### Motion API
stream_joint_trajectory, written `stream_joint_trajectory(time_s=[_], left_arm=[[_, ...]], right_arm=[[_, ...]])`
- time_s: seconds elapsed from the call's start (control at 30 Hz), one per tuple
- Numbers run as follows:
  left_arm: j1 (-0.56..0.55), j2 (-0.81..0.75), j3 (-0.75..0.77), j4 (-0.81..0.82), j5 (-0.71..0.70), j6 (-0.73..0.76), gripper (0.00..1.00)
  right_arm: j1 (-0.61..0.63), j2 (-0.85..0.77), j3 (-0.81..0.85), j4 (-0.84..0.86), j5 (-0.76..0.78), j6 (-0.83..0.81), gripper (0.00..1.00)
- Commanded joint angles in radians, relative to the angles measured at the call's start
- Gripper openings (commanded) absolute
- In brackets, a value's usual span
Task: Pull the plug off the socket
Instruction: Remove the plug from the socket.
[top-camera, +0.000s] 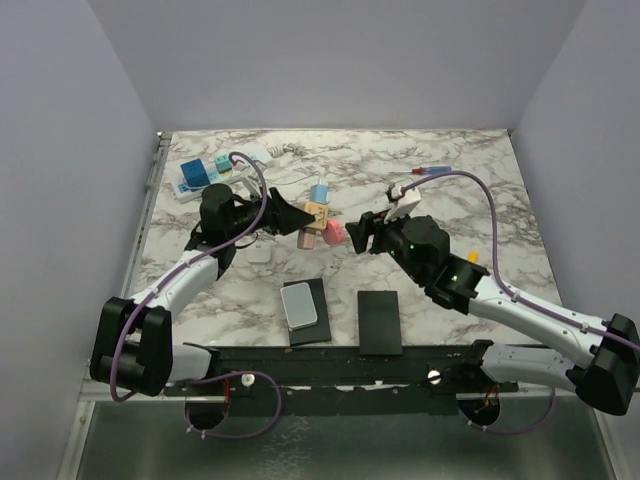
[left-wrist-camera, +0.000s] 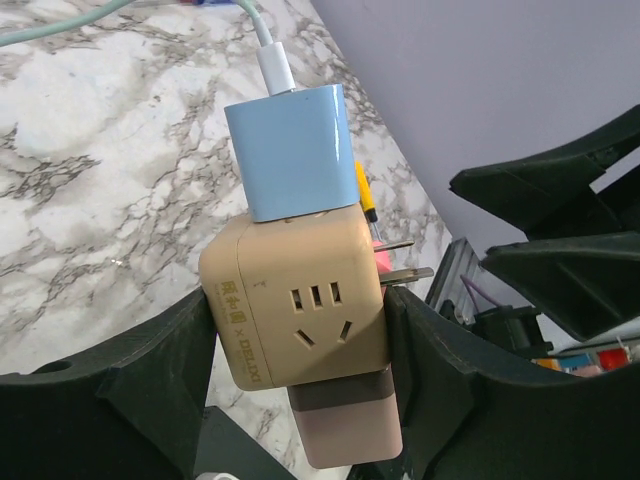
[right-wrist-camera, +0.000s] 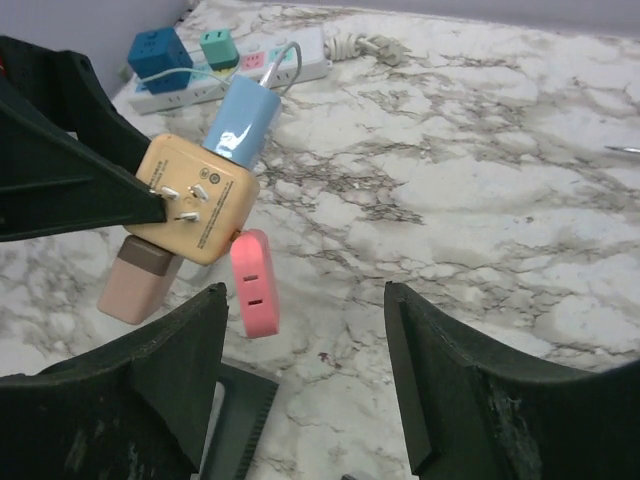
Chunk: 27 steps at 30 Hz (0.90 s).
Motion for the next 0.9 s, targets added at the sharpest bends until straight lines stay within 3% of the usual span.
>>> stream_joint_trajectory(time_s=[0.0, 0.1, 0.4, 0.5, 0.87], left_arm=[[0.028, -0.003, -0.017, 0.087, -0.046, -0.043, 0.0], [0.034, 0.001, -0.024, 0.087, -0.056, -0.049, 0.0], [0.048, 0.0, -0.04, 0.087, -0.093, -0.073, 0.0], [0.049, -0.004, -0.041, 0.087, -0.095, -0.074, 0.0], [0.052, -0.014, -0.037, 0.088, -0.065, -0.059, 0.0]], right_arm=[[0.0, -0.006, -0.009, 0.038, -0.033, 0.229, 0.68], [0.0, 0.032, -0.024, 0.096, -0.163, 0.332, 0.65], [0.001, 0.074, -0.074, 0.138, -0.28, 0.575, 0.65], [0.001, 0.09, -0.081, 0.155, -0.314, 0.627, 0.55], [0.001, 0.175, -0.105, 0.285, -0.313, 0.658, 0.51]])
